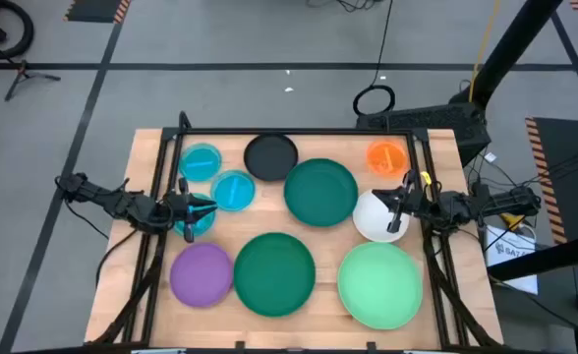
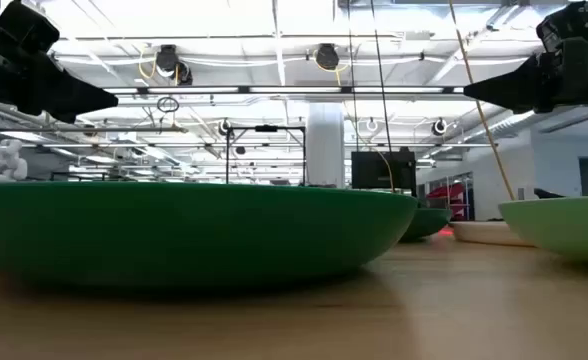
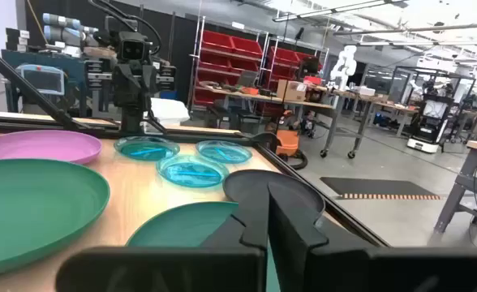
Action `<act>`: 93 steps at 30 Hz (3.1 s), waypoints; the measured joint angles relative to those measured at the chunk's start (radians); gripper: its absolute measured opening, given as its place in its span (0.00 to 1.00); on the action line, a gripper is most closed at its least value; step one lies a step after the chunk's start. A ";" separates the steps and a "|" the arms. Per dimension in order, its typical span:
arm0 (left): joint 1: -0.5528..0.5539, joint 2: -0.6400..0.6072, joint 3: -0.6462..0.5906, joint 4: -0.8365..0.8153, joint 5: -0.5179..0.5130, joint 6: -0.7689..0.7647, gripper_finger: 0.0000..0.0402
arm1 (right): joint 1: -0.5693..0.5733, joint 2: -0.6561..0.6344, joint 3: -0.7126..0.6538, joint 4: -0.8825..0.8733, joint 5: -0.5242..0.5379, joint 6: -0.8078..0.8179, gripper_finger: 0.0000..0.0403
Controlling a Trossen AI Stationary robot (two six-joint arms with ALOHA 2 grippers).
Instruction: Stack plastic plates
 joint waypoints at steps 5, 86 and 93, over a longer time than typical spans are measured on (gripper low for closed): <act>0.000 0.000 0.000 0.000 0.000 0.000 0.18 | 0.000 0.000 0.000 0.000 0.000 0.000 0.00; 0.000 0.000 0.000 0.018 -0.004 0.260 0.18 | 0.001 0.000 0.000 0.000 -0.008 -0.076 0.00; 0.000 0.000 0.000 0.052 0.053 0.199 0.18 | 0.000 0.005 0.000 0.004 -0.050 0.437 0.00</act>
